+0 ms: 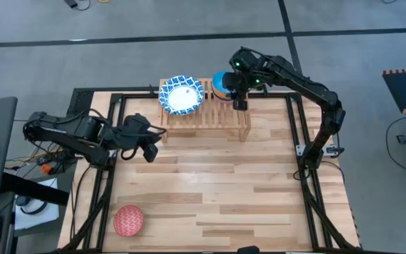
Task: Place and stack bowls onto a shelf
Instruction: Stack the gray red patterned bowl on top of the orange blue patterned bowl on the shelf
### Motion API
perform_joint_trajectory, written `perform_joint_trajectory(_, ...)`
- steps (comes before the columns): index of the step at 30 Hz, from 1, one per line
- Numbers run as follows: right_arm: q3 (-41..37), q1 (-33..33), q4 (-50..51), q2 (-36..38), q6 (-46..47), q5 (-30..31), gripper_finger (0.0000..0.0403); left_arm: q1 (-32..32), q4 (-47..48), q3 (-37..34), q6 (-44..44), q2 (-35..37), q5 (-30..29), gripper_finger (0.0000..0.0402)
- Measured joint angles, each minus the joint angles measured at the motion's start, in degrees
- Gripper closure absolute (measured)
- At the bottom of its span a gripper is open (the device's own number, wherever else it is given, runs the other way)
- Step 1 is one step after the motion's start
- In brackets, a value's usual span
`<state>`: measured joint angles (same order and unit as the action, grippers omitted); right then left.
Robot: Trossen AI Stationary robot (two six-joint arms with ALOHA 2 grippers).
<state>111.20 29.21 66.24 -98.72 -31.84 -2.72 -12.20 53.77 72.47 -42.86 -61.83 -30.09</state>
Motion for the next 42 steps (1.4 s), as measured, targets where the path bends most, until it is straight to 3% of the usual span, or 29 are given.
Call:
perform_joint_trajectory(8, 0.07, -0.05, -4.42, 2.71, 2.24, 0.34, 0.018, -2.44, 5.39, -0.58, -4.51, -0.08, -3.11, 0.0313)
perform_joint_trajectory(13, 0.07, -0.24, -7.49, 4.55, 7.76, 0.0, 0.0183, -3.64, 2.43, -7.33, -7.31, -0.02, -2.1, 0.031)
perform_joint_trajectory(19, 0.07, -1.08, -10.83, 8.7, 16.89, -4.47, 0.019, -6.32, 0.11, -15.67, -13.59, 0.0, 6.62, 0.031)
perform_joint_trajectory(24, 0.04, -4.85, -12.07, 12.19, 24.58, -4.53, 0.0191, -10.15, 4.48, -18.6, -18.69, -0.01, 15.33, 0.031)
perform_joint_trajectory(33, -1.65, -13.8, -13.44, 16.23, 33.44, 1.99, 0.0191, -16.22, 2.37, -27.96, -21.68, 0.13, 24.33, 0.031)
perform_joint_trajectory(39, -10.85, -20.1, -15.62, 19.38, 39.87, 8.0, 0.0191, -17.25, -1.86, -31.23, -21.09, 0.13, 29.23, 0.031)
perform_joint_trajectory(42, -16.12, -22.11, -17.78, 21.2, 43.63, 9.95, 0.0191, -17.48, -3.08, -31.23, -18.91, 0.13, 36.35, 0.031)
